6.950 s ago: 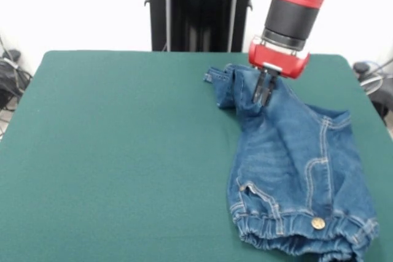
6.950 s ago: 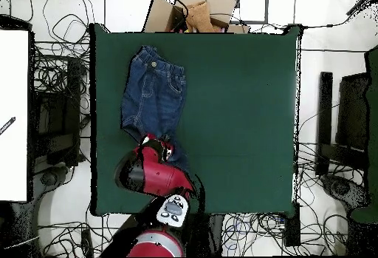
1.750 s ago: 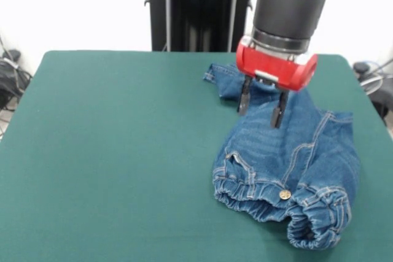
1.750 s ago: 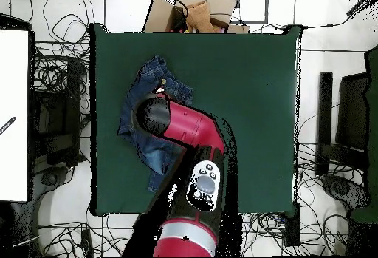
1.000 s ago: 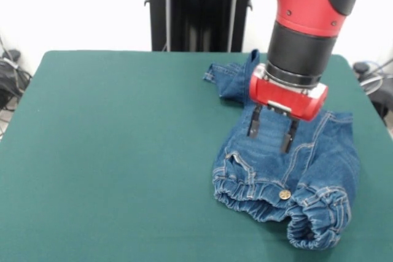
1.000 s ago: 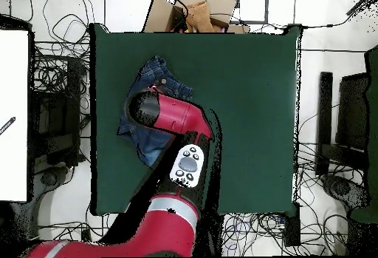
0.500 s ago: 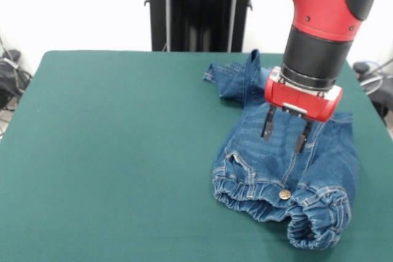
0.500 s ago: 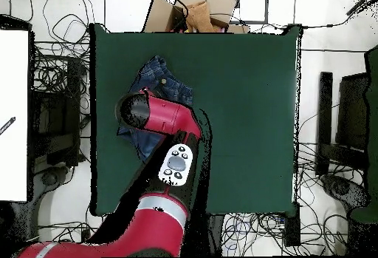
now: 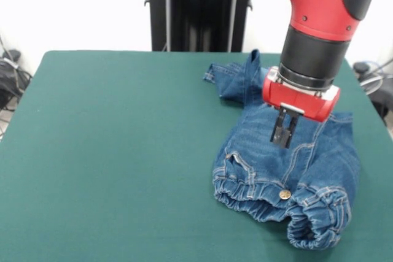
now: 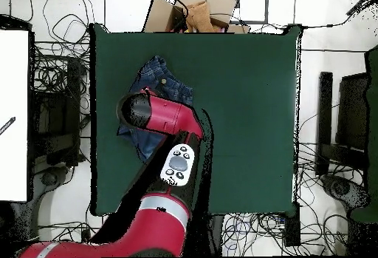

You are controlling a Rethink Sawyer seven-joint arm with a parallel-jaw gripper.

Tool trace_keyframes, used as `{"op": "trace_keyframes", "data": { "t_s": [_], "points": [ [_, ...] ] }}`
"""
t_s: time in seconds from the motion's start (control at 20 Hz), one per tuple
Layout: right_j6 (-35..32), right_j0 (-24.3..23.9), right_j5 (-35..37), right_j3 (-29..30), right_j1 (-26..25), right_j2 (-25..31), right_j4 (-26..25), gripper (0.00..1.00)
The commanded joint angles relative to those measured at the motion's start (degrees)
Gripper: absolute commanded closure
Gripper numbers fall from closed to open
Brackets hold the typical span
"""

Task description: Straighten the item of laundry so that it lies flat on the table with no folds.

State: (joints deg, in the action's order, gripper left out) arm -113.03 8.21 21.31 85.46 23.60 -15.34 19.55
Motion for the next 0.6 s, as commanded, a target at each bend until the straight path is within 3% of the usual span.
{"op": "trace_keyframes", "data": {
  "t_s": [0.05,0.4,0.6],
  "points": [
    [-11.7,-0.4,0.5,2.4,0.8,1.5,1.1,1.00],
    [-12.3,0.1,0.5,2.2,0.5,0.8,1.2,1.00],
    [-12.6,0.8,3.0,-2.1,-2.1,-0.2,1.5,1.00]
  ]
}}
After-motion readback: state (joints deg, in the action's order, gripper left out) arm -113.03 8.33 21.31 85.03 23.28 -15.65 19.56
